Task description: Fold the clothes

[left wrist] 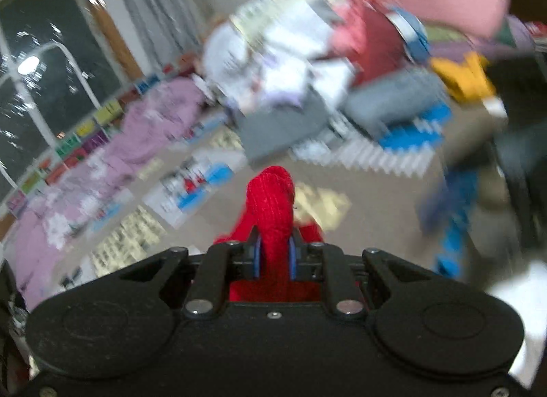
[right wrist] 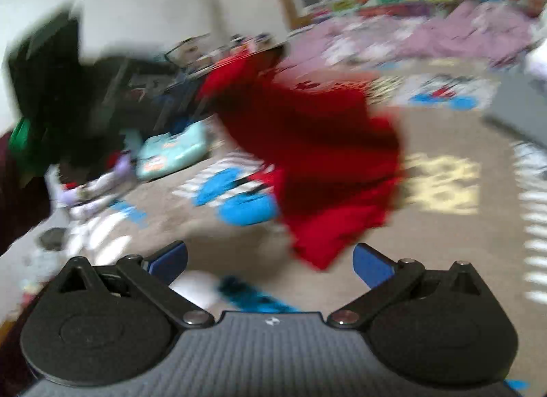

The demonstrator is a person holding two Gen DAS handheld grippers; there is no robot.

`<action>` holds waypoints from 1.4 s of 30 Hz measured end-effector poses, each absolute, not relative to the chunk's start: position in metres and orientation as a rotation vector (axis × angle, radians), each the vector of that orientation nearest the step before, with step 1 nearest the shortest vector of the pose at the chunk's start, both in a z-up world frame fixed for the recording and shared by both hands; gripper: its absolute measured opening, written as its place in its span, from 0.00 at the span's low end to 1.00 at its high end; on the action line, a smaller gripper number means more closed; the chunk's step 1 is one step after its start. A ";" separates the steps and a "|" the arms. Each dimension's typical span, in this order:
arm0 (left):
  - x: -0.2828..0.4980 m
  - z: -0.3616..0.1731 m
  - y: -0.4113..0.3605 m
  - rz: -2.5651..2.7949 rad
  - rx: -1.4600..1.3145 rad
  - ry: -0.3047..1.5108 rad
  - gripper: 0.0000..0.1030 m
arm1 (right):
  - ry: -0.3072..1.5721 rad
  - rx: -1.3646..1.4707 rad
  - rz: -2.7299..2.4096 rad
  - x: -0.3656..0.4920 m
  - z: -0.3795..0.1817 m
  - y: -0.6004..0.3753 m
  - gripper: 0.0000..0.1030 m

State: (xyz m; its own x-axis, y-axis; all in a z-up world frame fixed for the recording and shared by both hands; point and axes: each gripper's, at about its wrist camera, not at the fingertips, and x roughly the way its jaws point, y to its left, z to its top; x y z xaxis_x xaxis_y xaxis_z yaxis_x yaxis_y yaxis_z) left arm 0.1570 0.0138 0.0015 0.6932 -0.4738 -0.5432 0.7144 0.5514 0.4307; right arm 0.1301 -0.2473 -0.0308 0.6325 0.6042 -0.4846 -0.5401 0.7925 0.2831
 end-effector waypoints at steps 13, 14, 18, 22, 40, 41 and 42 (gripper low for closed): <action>0.108 -0.061 0.041 -0.671 0.781 0.416 0.13 | 0.423 -0.511 0.634 0.141 0.005 -0.191 0.94; 0.109 -0.060 0.043 -0.662 0.772 0.410 0.13 | 0.410 -0.587 0.645 0.144 0.001 -0.181 0.92; 0.113 -0.057 0.051 -0.647 0.742 0.390 0.13 | 0.392 -0.797 0.695 0.158 -0.014 -0.148 0.87; 0.119 -0.058 0.060 -0.643 0.718 0.388 0.13 | 0.396 -0.891 0.745 0.180 -0.027 -0.125 0.73; 0.169 -0.056 0.085 -0.550 0.637 0.384 0.14 | 0.417 -0.904 0.891 0.232 -0.036 -0.099 0.24; 0.174 -0.055 0.086 -0.539 0.636 0.383 0.14 | 0.409 -0.894 0.884 0.234 -0.034 -0.100 0.23; 0.181 -0.052 0.085 -0.530 0.636 0.380 0.14 | 0.402 -0.884 0.875 0.237 -0.031 -0.101 0.22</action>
